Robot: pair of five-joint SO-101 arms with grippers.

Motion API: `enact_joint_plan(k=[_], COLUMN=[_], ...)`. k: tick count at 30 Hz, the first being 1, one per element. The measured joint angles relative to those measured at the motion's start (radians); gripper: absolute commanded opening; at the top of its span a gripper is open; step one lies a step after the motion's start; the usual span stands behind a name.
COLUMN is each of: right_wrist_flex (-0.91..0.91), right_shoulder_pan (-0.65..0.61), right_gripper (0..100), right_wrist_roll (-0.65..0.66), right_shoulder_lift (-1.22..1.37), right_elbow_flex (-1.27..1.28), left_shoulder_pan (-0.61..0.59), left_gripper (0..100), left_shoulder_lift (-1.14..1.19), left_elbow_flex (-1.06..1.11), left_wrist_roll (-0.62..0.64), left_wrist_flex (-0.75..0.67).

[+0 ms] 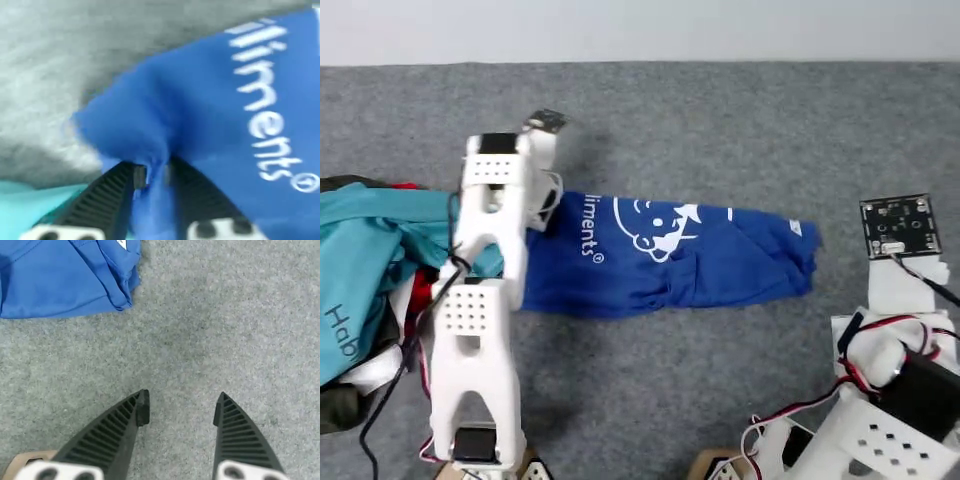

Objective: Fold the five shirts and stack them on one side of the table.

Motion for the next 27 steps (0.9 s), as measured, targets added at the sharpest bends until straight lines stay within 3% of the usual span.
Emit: enact_joint_plan(k=[7,17,27], right_wrist_flex=[0.0,0.0,0.0], right_shoulder_pan=[0.0,0.0,0.0], right_gripper=[21.9,21.9,21.9], right_wrist_roll=[0.0,0.015,0.064], right_shoulder_lift=[0.0,0.002,-0.006], right_elbow_flex=[0.0,-0.023,-0.041], left_shoulder_pan=[0.084,0.169,0.379], left_gripper=[0,0,0], left_shoulder_lift=[0.009,-0.084,-0.206], left_elbow_flex=[-0.072,-0.097,-0.097], left_wrist_roll=[-0.017,0.104,0.175], left_wrist_flex=[0.087,0.091,0.091])
